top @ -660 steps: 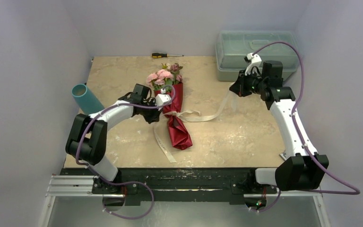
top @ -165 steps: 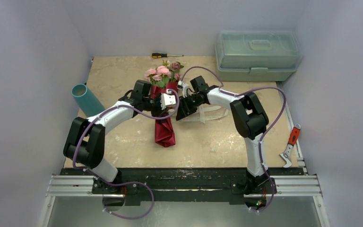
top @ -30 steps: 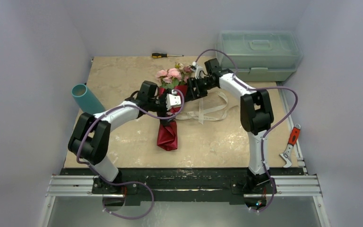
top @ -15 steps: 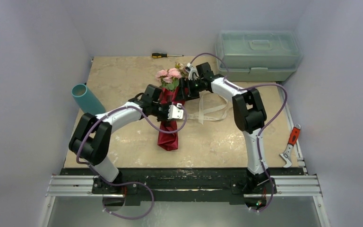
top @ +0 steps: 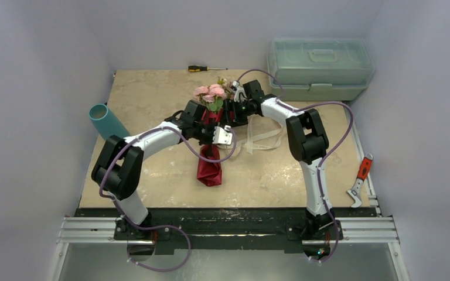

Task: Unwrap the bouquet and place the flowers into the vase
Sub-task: Untie the ribbon from the wrapping paper.

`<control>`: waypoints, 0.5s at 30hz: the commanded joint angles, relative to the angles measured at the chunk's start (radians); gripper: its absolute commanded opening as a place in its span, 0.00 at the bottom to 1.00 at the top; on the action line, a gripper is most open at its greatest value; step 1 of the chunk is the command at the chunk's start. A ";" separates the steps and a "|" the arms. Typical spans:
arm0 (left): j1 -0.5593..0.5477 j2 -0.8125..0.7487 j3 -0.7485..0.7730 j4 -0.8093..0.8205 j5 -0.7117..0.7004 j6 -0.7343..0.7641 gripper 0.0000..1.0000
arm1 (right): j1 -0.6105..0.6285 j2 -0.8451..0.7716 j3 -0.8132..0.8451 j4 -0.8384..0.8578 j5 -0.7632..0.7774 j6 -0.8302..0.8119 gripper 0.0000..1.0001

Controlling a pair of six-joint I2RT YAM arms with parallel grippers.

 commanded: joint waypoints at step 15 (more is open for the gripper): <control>0.005 0.056 0.001 -0.063 -0.105 0.016 0.42 | 0.042 0.003 0.007 -0.020 0.206 -0.109 0.72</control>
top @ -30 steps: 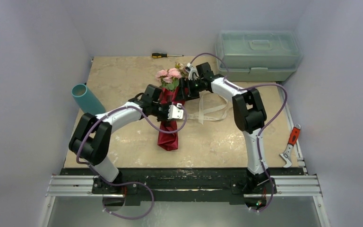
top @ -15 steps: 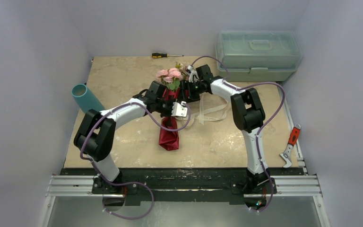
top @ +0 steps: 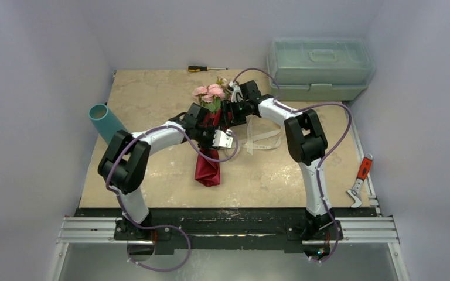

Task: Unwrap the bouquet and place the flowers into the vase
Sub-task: Untie the ribbon from the wrapping paper.

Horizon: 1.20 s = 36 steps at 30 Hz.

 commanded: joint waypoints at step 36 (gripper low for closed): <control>0.076 -0.180 -0.112 0.315 0.044 -0.567 0.00 | 0.040 -0.016 -0.001 -0.048 0.240 -0.149 0.68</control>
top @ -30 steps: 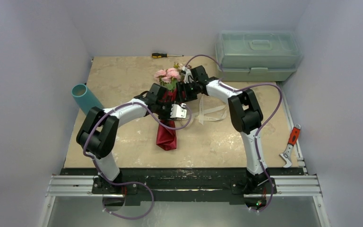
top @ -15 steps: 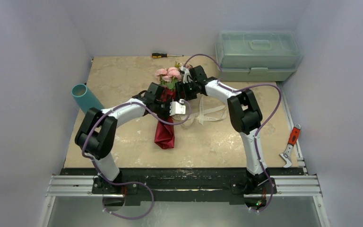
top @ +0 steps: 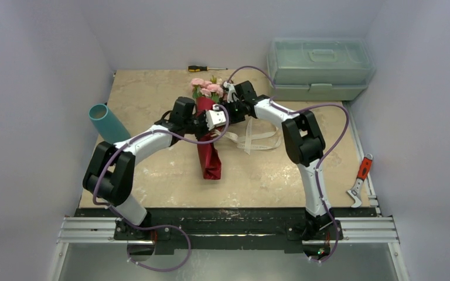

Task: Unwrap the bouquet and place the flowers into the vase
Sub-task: Untie the ribbon from the wrapping paper.

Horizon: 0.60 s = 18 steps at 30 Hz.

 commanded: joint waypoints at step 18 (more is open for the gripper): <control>0.033 0.083 -0.061 0.266 -0.005 -0.521 0.00 | -0.176 -0.347 -0.111 -0.117 -0.230 -0.020 0.84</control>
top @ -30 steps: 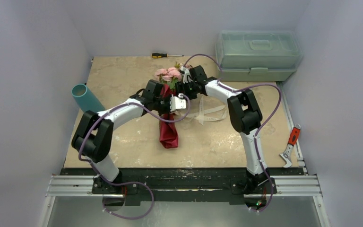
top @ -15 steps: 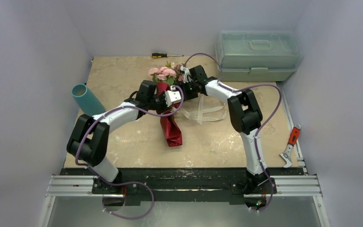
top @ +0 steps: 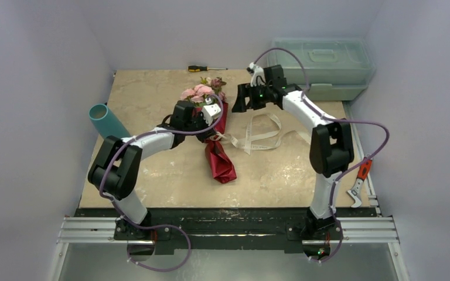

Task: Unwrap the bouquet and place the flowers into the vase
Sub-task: Untie the ribbon from the wrapping paper.

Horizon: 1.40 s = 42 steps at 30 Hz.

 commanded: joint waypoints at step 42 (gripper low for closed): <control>0.087 0.097 0.001 0.325 0.021 -0.889 0.00 | 0.213 0.035 -0.297 0.030 0.221 0.056 0.49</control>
